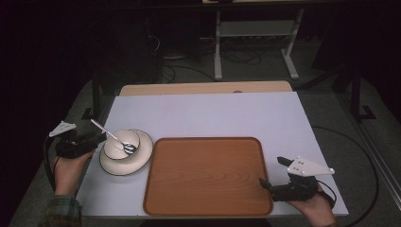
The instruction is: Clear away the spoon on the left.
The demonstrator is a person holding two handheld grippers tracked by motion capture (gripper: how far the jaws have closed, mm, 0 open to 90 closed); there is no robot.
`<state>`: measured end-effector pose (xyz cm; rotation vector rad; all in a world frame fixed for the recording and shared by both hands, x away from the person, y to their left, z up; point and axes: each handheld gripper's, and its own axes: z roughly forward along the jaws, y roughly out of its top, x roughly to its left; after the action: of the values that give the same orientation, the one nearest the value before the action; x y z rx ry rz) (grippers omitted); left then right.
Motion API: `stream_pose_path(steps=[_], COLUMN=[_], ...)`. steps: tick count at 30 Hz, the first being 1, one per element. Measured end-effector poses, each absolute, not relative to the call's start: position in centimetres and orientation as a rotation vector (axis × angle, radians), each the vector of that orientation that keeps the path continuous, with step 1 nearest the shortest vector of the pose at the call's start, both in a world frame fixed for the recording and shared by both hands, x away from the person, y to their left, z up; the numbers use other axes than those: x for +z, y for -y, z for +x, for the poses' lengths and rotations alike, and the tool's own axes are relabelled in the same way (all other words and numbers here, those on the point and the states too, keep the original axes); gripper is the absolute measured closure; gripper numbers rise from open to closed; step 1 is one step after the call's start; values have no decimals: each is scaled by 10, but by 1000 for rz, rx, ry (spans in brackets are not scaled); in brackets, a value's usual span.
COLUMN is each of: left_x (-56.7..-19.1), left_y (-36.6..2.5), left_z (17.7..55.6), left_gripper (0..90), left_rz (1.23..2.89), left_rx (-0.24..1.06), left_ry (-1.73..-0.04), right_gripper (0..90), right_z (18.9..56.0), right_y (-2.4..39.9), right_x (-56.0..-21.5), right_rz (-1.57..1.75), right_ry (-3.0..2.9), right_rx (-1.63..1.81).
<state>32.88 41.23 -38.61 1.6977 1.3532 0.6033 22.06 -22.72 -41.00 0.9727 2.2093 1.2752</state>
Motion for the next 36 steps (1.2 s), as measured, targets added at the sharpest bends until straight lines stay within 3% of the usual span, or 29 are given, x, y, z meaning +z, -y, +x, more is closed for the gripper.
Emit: stream_pose_path(steps=[10,29,36], left_x=[-395,-407,-409], left_y=[-403,-402,-399], left_z=[347,347,348], left_gripper=[407,633,670], left_rz=[1702,1681,1705], left_rx=[543,467,467], left_ry=[-1338,-1294,-1290], right_gripper=[58,58,58], right_z=[221,221,221], right_y=[228,227,228], right_x=[-410,-409,-410], right_rz=[974,972,976], right_ry=[-2209,-2206,-2202], right_rx=[1275,1275,1274])
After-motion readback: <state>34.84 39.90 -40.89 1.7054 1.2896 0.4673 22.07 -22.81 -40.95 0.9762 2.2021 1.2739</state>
